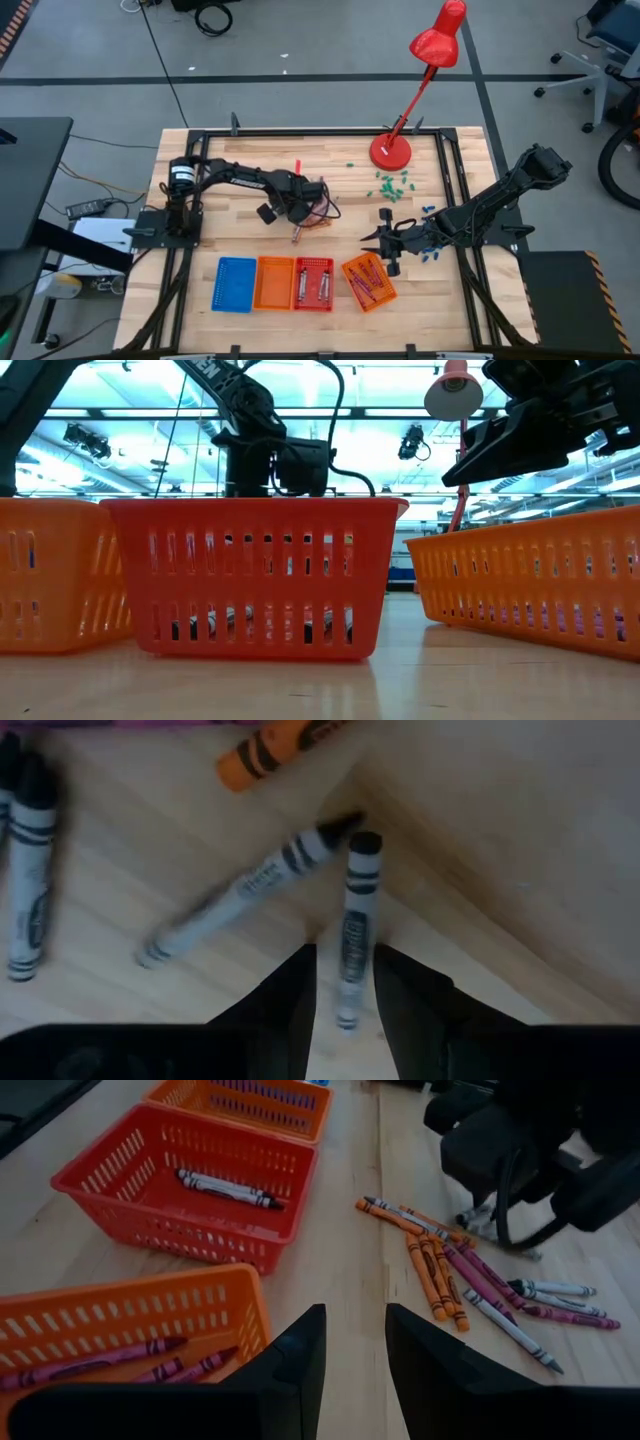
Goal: Sort crayons
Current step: Put the black crayon into the red bin
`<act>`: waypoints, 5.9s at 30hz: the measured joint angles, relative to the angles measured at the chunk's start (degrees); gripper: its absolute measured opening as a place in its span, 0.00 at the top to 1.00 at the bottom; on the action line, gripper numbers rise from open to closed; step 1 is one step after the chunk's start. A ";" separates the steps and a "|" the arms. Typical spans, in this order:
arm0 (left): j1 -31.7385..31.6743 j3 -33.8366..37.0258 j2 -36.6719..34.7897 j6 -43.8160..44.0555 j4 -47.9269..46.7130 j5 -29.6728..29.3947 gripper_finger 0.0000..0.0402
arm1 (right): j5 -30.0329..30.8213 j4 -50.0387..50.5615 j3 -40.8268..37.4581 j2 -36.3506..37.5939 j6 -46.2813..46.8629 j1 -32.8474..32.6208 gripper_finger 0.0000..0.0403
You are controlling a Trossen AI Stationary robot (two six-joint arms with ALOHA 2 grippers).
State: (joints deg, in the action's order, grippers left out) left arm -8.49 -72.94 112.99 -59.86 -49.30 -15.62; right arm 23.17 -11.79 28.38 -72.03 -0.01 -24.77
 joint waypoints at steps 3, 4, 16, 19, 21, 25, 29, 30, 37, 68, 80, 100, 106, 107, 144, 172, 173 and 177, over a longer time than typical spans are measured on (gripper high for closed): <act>0.08 -0.11 1.56 -0.04 -0.35 -0.44 0.72 | -0.58 -0.12 0.02 0.00 0.14 0.00 0.72; 0.05 -0.13 1.92 -0.03 -0.34 -0.40 0.72 | -0.58 -0.09 0.02 0.00 0.20 0.00 0.72; 0.80 -0.09 2.15 3.05 -1.99 1.74 0.96 | -0.50 -0.26 0.02 0.00 0.20 0.00 0.72; 1.35 -0.01 2.17 4.38 -1.96 1.32 0.96 | -0.48 -0.25 0.02 0.00 0.22 0.00 0.72; 1.85 0.05 2.19 5.02 -1.94 0.89 0.94 | -0.43 -0.25 0.02 0.00 0.22 0.00 0.72; 3.34 0.32 1.44 6.78 -1.92 -1.60 0.92 | -0.37 -0.28 0.02 0.00 0.22 0.00 0.72; 5.02 0.64 -0.55 10.39 -1.77 -1.53 0.92 | -0.34 -0.31 0.02 0.00 0.24 0.00 0.72; 5.74 0.65 -1.01 11.29 -1.83 -0.59 0.92 | -0.34 -0.31 0.02 0.00 0.25 0.00 0.72; 12.32 0.47 -4.70 15.88 -1.71 -3.79 0.92 | -0.34 -0.54 0.02 0.00 0.45 0.00 0.72; 41.42 0.17 -8.04 14.83 37.97 -28.87 0.91 | 1.38 -0.59 0.02 0.00 0.92 0.11 0.72; 43.42 0.17 -7.99 30.43 36.60 -28.67 0.91 | 1.38 -0.59 0.02 0.00 0.94 0.15 0.72; 44.34 0.17 -8.06 76.16 40.98 -23.30 0.91 | 1.27 -0.57 0.02 0.00 1.96 0.15 0.72; 42.60 0.17 -8.08 95.39 39.72 -14.61 0.91 | 1.23 -0.59 0.02 0.00 1.95 0.15 0.72; 42.07 0.17 -8.08 98.87 39.02 -13.17 0.91 | 1.23 -0.61 0.02 0.00 1.96 0.15 0.72; 20.57 0.10 -13.71 117.82 16.06 5.75 0.60 | 0.49 -2.39 0.02 0.00 -0.13 0.17 0.72; -1.69 0.19 -5.16 99.03 14.48 7.58 0.60 | -6.40 -3.61 0.02 0.00 2.77 0.15 0.74; -1.69 0.19 -4.77 98.71 14.81 7.57 0.60 | -6.38 -3.61 0.02 0.00 2.59 0.15 0.74; -1.67 0.17 -3.29 97.20 15.30 6.33 0.60 | -6.58 -3.56 0.02 0.00 2.20 0.13 0.74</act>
State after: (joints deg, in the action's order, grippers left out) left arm -10.16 -72.77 109.70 37.34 -34.00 -9.29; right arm 16.59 -15.35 28.40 -72.03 2.18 -24.64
